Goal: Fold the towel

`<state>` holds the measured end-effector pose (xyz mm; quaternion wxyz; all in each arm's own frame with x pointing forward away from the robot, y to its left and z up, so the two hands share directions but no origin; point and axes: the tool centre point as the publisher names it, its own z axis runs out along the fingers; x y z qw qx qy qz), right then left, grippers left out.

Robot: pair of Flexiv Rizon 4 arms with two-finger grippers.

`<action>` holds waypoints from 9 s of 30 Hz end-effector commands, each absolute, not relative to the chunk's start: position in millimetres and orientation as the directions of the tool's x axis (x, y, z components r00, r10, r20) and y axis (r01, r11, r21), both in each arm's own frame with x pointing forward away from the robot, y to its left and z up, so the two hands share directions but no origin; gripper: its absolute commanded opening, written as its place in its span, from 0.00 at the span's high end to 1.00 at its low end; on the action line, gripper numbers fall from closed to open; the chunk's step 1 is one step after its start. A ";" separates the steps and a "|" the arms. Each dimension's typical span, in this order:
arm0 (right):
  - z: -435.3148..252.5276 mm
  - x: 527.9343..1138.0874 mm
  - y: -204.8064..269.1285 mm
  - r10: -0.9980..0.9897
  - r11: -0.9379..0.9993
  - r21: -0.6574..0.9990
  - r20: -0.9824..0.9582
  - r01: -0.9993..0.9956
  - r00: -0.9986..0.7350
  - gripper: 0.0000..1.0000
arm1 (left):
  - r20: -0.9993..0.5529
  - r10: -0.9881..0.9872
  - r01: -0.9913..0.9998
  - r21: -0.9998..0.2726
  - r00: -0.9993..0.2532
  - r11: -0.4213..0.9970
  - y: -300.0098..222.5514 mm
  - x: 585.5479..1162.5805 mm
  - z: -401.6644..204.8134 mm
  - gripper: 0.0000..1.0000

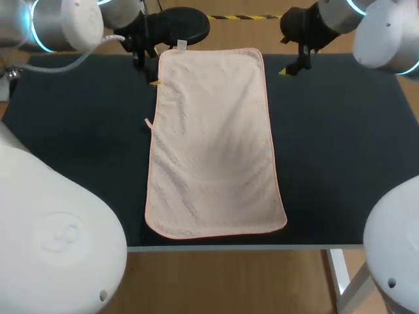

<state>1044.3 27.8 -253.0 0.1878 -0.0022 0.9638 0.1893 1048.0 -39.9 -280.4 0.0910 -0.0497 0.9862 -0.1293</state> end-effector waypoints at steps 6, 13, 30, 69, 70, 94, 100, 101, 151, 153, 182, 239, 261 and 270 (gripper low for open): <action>-254.8 1043.2 30.4 0.055 0.964 0.263 -0.350 -0.041 -0.935 0.00 | -0.114 -0.111 -0.093 -0.154 -0.987 0.984 -46.4 1052.7 -283.4 0.00; -254.8 1043.2 30.4 0.055 0.964 0.263 -0.350 -0.041 -0.935 0.00 | -0.114 -0.111 -0.093 -0.154 -0.987 0.984 -46.4 1052.7 -283.4 0.00; -304.4 1014.2 74.6 -0.008 0.971 0.229 -0.237 -0.063 -0.972 0.00 | -0.042 -0.035 -0.031 -0.094 -0.999 0.995 -76.3 1046.4 -340.7 0.00; -396.0 1001.8 75.0 0.003 0.988 0.154 -0.084 -0.010 -0.996 0.00 | 0.080 -0.019 -0.024 -0.061 -0.997 0.998 -63.6 1029.8 -421.5 0.00; -396.0 1001.8 75.0 0.003 0.988 0.154 -0.084 -0.010 -0.996 0.00 | 0.080 -0.019 -0.024 -0.061 -0.997 0.998 -63.6 1029.8 -421.5 0.00; -429.6 1016.7 85.4 0.021 0.992 0.122 -0.062 0.014 -0.998 0.00 | 0.067 -0.015 -0.019 -0.046 -0.998 0.999 -61.5 1025.7 -434.3 0.00; -436.4 1019.2 81.8 0.050 0.994 0.100 -0.067 0.043 -0.997 0.00 | 0.066 -0.020 -0.023 -0.043 -0.998 0.999 -58.0 1027.1 -441.3 0.00; -436.7 1019.5 81.0 0.051 0.994 0.099 -0.068 0.045 -0.996 0.00 | 0.066 -0.021 -0.024 -0.044 -0.998 0.999 -57.5 1027.2 -441.8 0.00; -382.3 1013.4 67.4 0.025 0.989 0.145 -0.139 0.004 -0.990 1.00 | -0.117 0.015 0.026 -0.095 -0.993 0.995 -60.3 1027.7 -377.7 1.00; -371.4 1015.5 67.2 0.026 0.988 0.152 -0.163 0.001 -0.986 1.00 | -0.153 0.008 0.023 -0.101 -0.988 0.995 -59.7 1029.4 -364.2 1.00; -140.5 1102.1 71.5 0.010 0.962 0.216 -0.643 -0.169 -0.765 1.00 | -0.681 -0.101 -0.115 -0.024 -0.726 0.993 -37.0 1127.4 -132.6 1.00; -145.8 959.8 50.2 0.050 0.964 0.230 -0.642 -0.130 -0.765 1.00 | -0.577 -0.067 0.003 -0.119 -0.814 0.993 -64.7 965.5 -168.4 1.00; -283.3 974.9 48.6 0.127 0.969 0.243 -0.327 0.046 -0.936 1.00 | -0.164 -0.045 -0.036 -0.058 -0.985 0.998 -97.7 1029.0 -306.0 1.00; -325.9 1025.6 47.2 0.154 0.974 0.203 -0.277 0.099 -0.948 1.00 | -0.082 -0.077 -0.074 -0.041 -0.994 0.996 -95.8 1075.6 -346.5 1.00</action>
